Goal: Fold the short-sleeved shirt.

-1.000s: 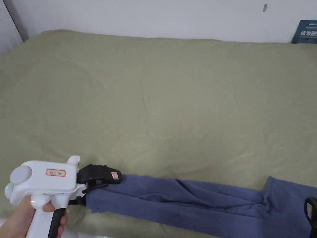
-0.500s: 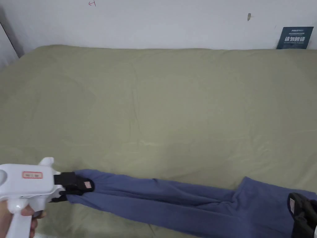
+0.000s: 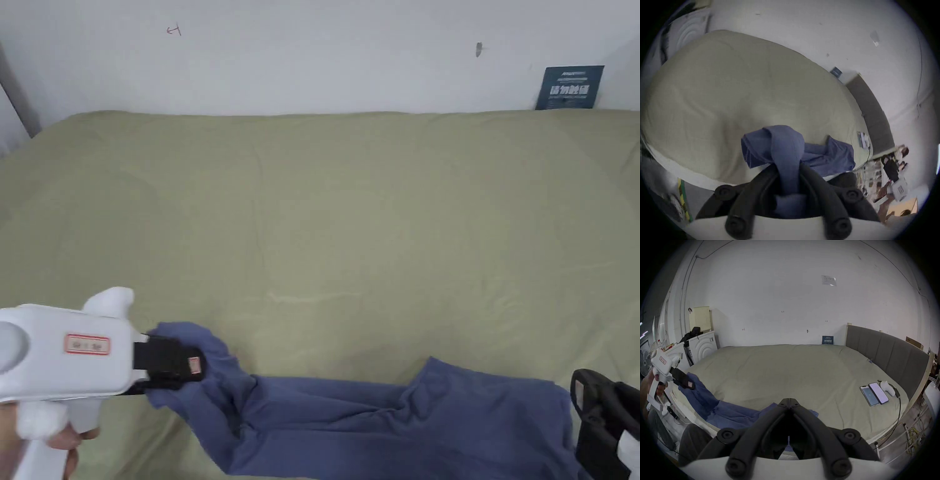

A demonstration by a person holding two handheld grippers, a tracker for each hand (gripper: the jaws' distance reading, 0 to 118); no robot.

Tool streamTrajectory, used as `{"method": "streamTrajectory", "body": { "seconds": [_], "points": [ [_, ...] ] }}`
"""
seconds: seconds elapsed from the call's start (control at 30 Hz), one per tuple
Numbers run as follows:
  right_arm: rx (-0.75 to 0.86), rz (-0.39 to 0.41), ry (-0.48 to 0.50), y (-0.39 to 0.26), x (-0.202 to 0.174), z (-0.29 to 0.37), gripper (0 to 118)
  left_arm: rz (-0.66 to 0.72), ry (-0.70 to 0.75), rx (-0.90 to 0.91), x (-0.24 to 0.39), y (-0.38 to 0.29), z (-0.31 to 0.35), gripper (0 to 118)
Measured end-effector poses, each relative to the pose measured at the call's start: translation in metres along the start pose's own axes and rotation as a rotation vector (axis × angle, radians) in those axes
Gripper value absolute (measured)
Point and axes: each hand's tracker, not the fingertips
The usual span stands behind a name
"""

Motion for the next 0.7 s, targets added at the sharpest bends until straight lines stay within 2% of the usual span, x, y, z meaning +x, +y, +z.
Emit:
{"method": "streamTrajectory", "body": {
  "seconds": [0.2, 0.3, 0.33, 0.4, 0.43, 0.5, 0.6, 0.63, 0.67, 0.7],
  "points": [
    [-0.032, -0.022, -0.022, -0.01, 0.013, 0.008, 0, -0.148, 0.006, -0.15, 0.069, -0.018, -0.083, 6],
    [-0.043, -0.029, -0.036, -0.014, 0.019, 0.01, 0, -0.173, 0.053, -0.186, 0.093, -0.03, -0.13, 8],
    [-0.048, -0.034, -0.044, -0.015, 0.021, 0.01, 0, -0.177, 0.059, -0.183, 0.099, -0.036, -0.145, 17],
    [-0.058, -0.049, -0.051, -0.017, 0.026, 0.009, 0, -0.219, 0.025, -0.182, 0.103, -0.045, -0.171, 99],
    [-0.065, -0.053, -0.058, -0.017, 0.028, 0.01, 0, -0.204, 0.015, -0.165, 0.103, -0.047, -0.181, 118],
    [-0.072, -0.051, -0.067, -0.018, 0.031, 0.01, 0, -0.155, 0.009, -0.112, 0.104, -0.046, -0.179, 118],
    [-0.081, -0.048, -0.074, -0.018, 0.034, 0.011, 0, -0.086, -0.107, -0.09, 0.092, -0.034, -0.149, 117],
    [-0.085, -0.048, -0.076, -0.019, 0.034, 0.009, 0, -0.087, -0.123, -0.07, 0.086, -0.031, -0.137, 112],
    [-0.088, -0.05, -0.078, -0.019, 0.035, 0.008, 0, -0.114, -0.112, -0.043, 0.079, -0.028, -0.124, 76],
    [-0.091, -0.056, -0.074, -0.019, 0.035, 0.006, 0, -0.132, -0.111, -0.029, 0.077, -0.029, -0.114, 25]
  ]
}}
